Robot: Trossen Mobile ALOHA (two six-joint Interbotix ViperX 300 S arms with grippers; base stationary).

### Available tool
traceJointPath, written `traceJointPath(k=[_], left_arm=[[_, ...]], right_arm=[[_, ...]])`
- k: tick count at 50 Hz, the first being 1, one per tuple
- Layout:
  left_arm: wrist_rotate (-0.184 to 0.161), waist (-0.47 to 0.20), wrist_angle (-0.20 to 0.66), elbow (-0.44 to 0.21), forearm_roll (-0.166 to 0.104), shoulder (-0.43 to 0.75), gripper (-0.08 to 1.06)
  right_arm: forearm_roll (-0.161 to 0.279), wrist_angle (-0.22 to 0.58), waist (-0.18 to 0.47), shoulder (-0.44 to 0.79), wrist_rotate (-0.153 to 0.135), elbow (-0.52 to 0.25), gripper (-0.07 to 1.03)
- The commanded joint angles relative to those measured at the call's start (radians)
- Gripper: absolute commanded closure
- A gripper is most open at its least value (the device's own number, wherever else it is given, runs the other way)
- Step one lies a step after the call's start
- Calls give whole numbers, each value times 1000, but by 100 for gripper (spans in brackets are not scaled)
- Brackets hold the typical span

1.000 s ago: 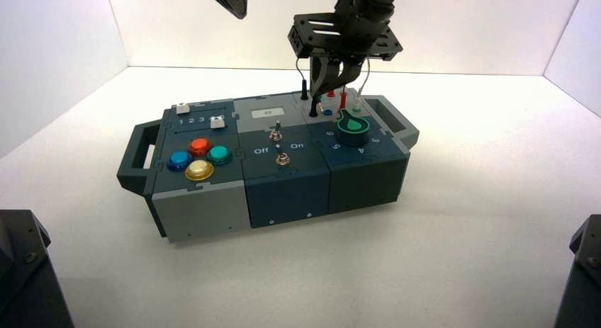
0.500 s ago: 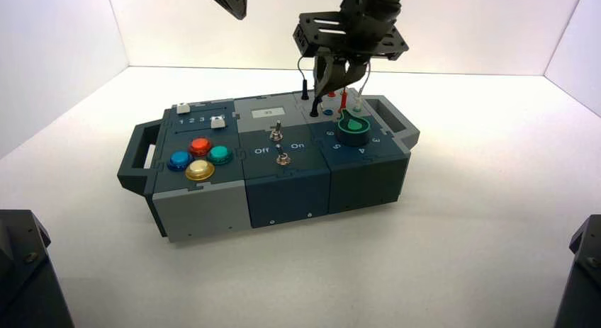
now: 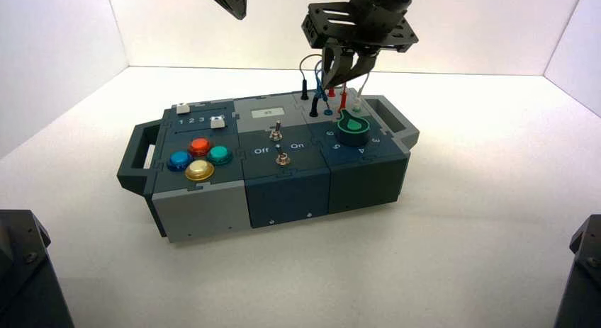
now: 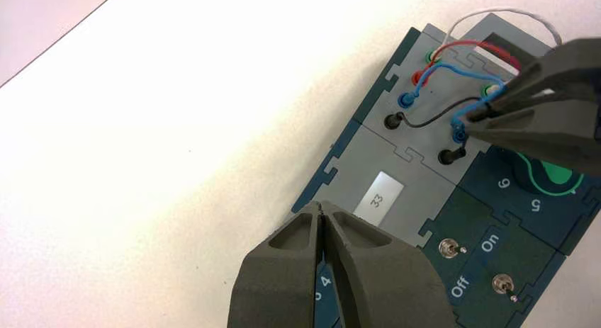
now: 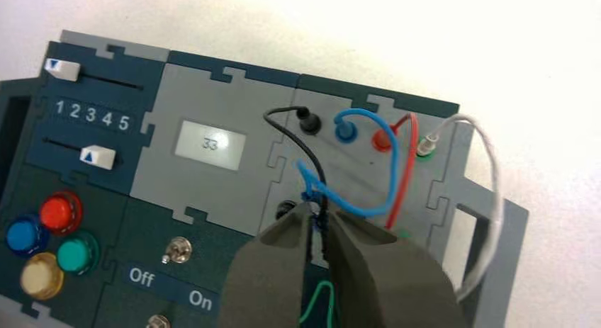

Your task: Insert the blue wire.

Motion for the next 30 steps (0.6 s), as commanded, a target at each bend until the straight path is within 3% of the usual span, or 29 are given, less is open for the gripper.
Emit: traceJointPath(k=[1, 30], left_arm=[[3, 5, -6, -11, 2, -29, 101], [6, 6, -11, -11, 3, -29, 101]], right_arm=[[-3, 3, -11, -31, 2, -28, 84], [-8, 25, -11, -67, 2, -21, 80]])
